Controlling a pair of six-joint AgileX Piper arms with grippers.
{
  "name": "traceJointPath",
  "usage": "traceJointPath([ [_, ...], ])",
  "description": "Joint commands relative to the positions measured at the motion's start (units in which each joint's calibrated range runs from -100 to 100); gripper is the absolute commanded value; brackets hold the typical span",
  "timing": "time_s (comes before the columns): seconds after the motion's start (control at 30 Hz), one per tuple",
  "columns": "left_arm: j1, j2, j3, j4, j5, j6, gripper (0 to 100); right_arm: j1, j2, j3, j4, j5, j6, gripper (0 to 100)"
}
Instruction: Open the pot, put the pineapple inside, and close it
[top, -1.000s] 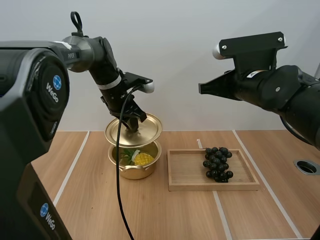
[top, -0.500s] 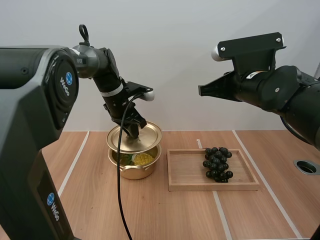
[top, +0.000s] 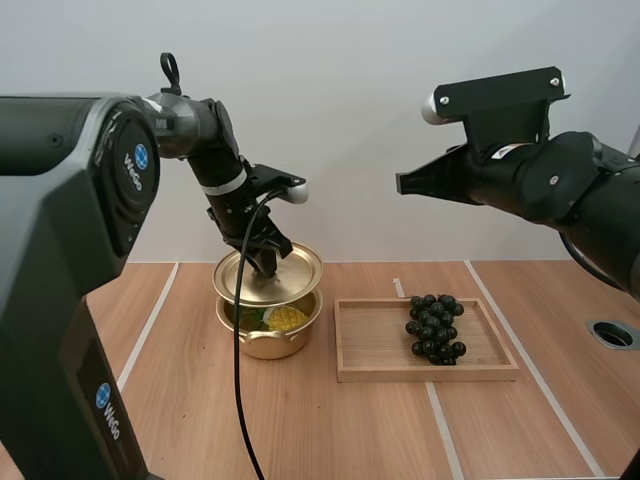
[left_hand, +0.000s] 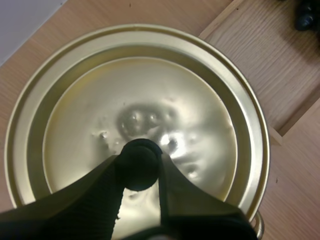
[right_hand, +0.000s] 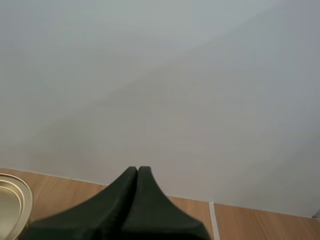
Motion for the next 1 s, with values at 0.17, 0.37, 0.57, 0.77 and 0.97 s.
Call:
traceJointPath([
  [0.17, 0.03, 2.68, 0.08, -0.52, 0.92, 0.2, 0, -0.2, -0.71, 0.1, -0.76, 0.73, -0.18, 0],
  [0.37, 0.03, 2.68, 0.08, -0.52, 0.39, 0.2, 0, -0.2, -0.71, 0.1, -1.33, 0.7, -0.18, 0],
  [0.57, 0.03, 2.68, 0.08, -0.63, 0.41, 0.2, 0, -0.2, -0.71, 0.1, -1.61, 0.34, -0.18, 0],
  [0.77, 0.03, 2.68, 0.08, -0.77, 0.41, 0.2, 0, -0.2, -0.71, 0.1, -1.61, 0.34, -0.18, 0],
  [0.97, 0.03, 2.68, 0.08, -1.56, -1.09, 0.2, 0, -0.2, -0.71, 0.1, -1.61, 0.34, -0.18, 0],
])
